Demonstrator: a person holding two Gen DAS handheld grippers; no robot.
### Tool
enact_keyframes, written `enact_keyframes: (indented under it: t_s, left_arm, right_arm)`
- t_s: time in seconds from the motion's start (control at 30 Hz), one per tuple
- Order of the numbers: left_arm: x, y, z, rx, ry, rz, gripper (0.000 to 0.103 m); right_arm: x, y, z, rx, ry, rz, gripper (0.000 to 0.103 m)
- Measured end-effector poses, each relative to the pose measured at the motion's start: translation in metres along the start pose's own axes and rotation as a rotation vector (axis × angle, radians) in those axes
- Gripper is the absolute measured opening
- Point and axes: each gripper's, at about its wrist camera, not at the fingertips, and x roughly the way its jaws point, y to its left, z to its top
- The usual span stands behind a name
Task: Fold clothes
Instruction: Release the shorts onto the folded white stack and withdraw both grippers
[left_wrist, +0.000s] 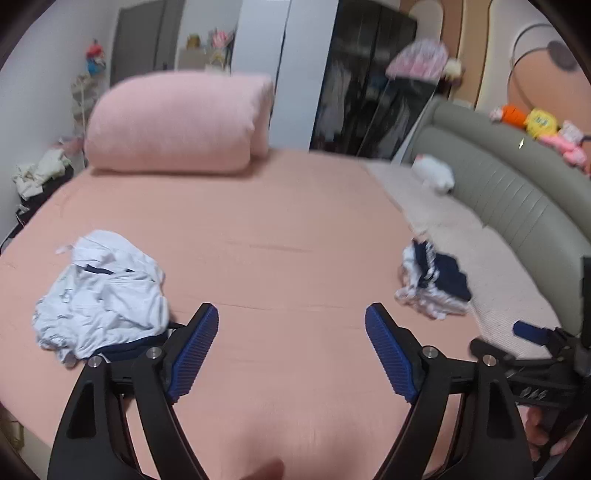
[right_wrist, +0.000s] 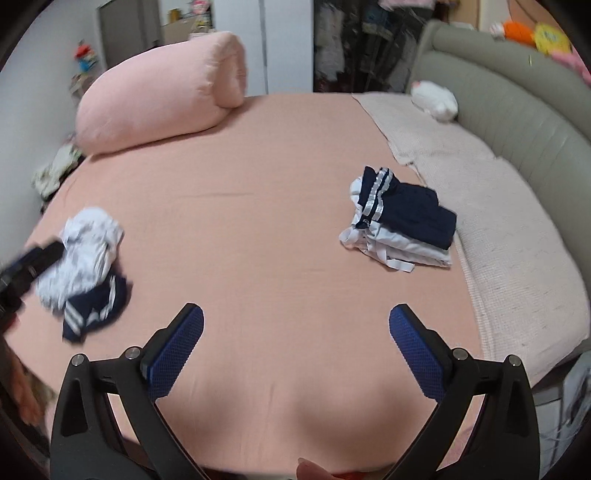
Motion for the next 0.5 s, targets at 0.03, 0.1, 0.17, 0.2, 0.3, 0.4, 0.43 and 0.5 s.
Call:
enact_keyframes:
  t_s: [0.03, 0.1, 0.17, 0.2, 0.3, 0.4, 0.43, 0.5]
  left_arm:
    - [-0.012, 0.0, -0.004, -0.005, -0.017, 0.0, 0.088]
    - [-0.034, -0.001, -0.014, -0.022, -0.032, 0.007, 0.09]
    - [-0.051, -0.002, -0.024, -0.037, -0.038, 0.016, 0.091]
    - [-0.059, -0.002, -0.03, -0.043, -0.041, 0.024, 0.091]
    - [-0.075, -0.01, -0.049, -0.035, -0.037, 0.068, 0.091]
    - [-0.09, -0.017, -0.068, -0.04, -0.023, 0.071, 0.091]
    - [-0.094, -0.02, -0.073, -0.045, -0.021, 0.064, 0.091]
    - [-0.103, -0.023, -0.085, -0.051, -0.019, 0.059, 0.091]
  right_arm:
    - [-0.009, 0.006, -0.008, -0.016, -0.006, -0.014, 0.102]
    - [-0.026, 0.017, -0.022, -0.044, -0.015, -0.031, 0.102]
    - [-0.042, 0.023, -0.034, -0.057, -0.021, -0.024, 0.102]
    - [-0.05, 0.024, -0.039, -0.057, -0.024, -0.015, 0.102]
    - [-0.071, 0.027, -0.055, -0.04, -0.029, 0.006, 0.102]
    - [-0.089, 0.025, -0.072, -0.017, -0.042, 0.0, 0.102]
    - [-0.094, 0.024, -0.077, -0.012, -0.046, -0.005, 0.102]
    - [-0.098, 0.02, -0.09, -0.001, -0.044, -0.011, 0.102]
